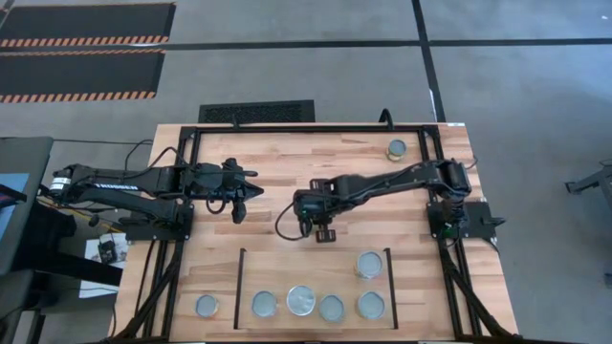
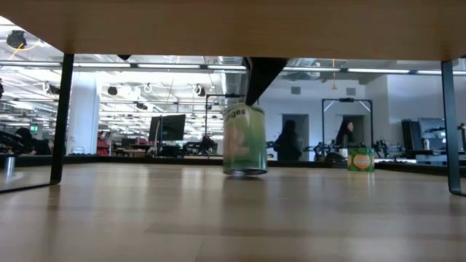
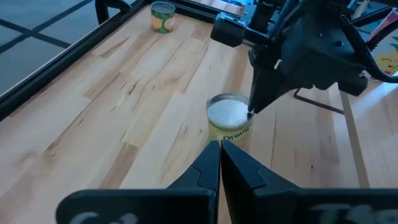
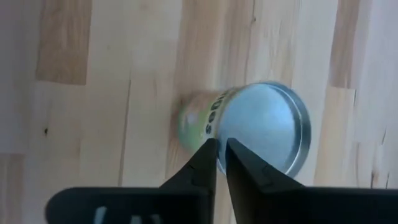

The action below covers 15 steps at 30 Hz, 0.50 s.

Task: Pick and place cans onto a shelf
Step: Put the canned oranges on the shelf

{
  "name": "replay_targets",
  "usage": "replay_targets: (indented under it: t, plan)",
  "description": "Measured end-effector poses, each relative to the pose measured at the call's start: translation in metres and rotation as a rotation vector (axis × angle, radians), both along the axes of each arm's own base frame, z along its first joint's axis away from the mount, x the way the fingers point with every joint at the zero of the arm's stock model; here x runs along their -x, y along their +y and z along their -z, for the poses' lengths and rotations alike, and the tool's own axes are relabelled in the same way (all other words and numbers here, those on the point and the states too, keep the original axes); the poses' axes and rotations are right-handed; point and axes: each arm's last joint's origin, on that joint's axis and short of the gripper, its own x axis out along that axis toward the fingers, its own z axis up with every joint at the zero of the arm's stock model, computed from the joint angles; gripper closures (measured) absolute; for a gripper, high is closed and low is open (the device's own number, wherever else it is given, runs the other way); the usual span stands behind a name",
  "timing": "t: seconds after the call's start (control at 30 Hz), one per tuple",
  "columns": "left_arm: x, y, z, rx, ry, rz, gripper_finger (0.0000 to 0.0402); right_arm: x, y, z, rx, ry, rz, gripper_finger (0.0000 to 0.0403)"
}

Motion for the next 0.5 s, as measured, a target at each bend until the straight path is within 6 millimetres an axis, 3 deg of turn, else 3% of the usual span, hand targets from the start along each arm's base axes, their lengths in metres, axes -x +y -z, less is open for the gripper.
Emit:
replay_targets:
  t: [0.2, 0.33, 0.5]
  plan:
    - [0.000, 0.000, 0.000, 0.000, 0.000, 0.000, 0.0401, -0.002, 0.009, -0.004, 0.004, -0.045, -0.024, 0.0323]
    - [-0.001, -0.001, 0.000, 0.010, -0.005, 0.032, 0.0401, 0.001, 0.015, -0.023, 0.046, -0.033, -0.083, 0.0320]
    - [-0.015, -0.003, 0.003, 0.027, -0.032, 0.095, 0.0401, 0.023, 0.014, -0.065, 0.046, 0.007, -0.100, 0.0380]
